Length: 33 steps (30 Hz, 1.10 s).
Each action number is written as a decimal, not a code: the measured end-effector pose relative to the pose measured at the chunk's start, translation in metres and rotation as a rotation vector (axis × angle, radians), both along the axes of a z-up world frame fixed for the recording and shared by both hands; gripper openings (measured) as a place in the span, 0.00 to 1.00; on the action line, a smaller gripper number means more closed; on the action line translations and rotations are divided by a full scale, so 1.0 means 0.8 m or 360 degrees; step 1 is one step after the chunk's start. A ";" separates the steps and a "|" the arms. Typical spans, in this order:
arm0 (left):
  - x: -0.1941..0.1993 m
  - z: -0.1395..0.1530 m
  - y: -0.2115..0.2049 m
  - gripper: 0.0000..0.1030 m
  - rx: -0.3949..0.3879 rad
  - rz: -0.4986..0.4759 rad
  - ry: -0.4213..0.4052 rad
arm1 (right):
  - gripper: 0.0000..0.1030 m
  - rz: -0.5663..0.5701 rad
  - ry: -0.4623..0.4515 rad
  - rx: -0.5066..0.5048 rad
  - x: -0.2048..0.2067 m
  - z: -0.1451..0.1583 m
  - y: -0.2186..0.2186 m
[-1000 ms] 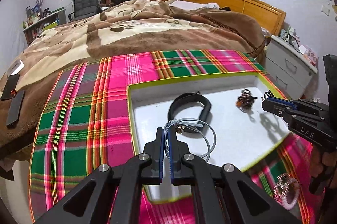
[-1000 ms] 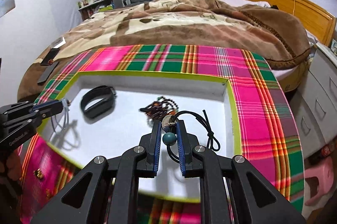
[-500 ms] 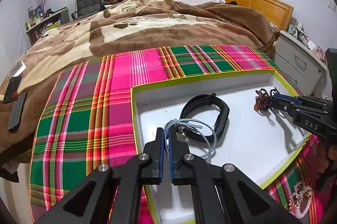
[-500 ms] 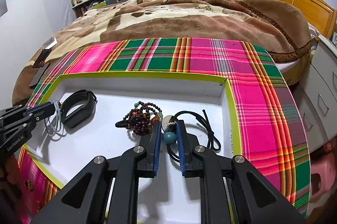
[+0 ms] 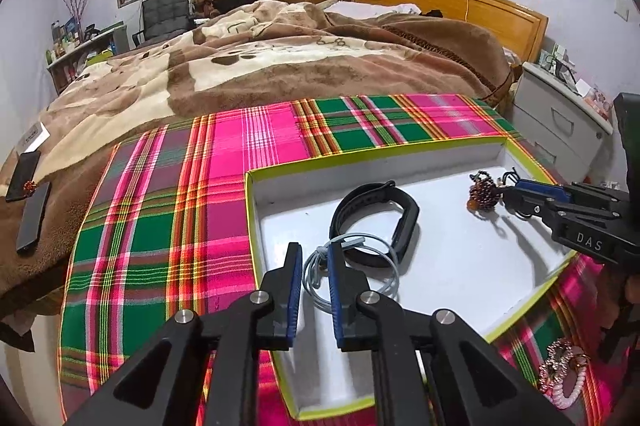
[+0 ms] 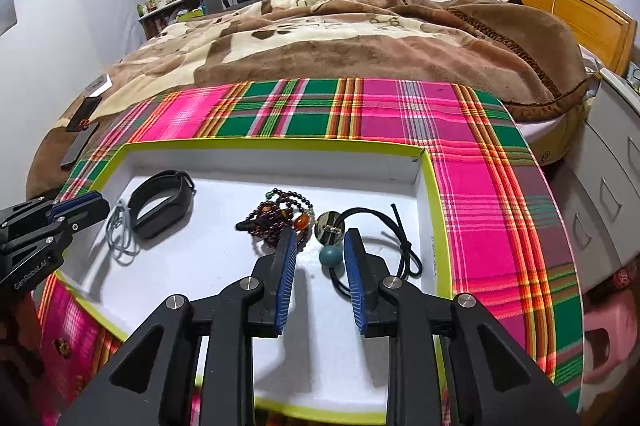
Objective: Organize jewelry
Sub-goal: 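Carry the wire coil bracelet with the left tool while the right tool carries the necklace into the box, then open both tools to drop the items in the box and lift away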
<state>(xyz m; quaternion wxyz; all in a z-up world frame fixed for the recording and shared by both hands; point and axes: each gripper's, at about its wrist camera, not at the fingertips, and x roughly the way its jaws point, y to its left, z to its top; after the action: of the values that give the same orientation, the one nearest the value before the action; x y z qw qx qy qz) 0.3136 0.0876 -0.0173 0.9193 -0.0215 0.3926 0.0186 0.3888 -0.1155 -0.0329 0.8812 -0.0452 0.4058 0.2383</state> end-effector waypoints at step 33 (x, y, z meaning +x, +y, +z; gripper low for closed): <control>-0.218 0.063 -0.070 0.12 0.0041 0.0016 -0.0275 | 0.27 0.0052 -0.0268 0.0180 -0.244 0.061 -0.056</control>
<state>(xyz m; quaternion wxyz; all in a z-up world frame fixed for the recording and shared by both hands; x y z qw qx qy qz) 0.1390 0.0316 0.0327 0.9499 -0.0132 0.3113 0.0263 0.1933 -0.1602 0.0160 0.9093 -0.0221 0.3154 0.2705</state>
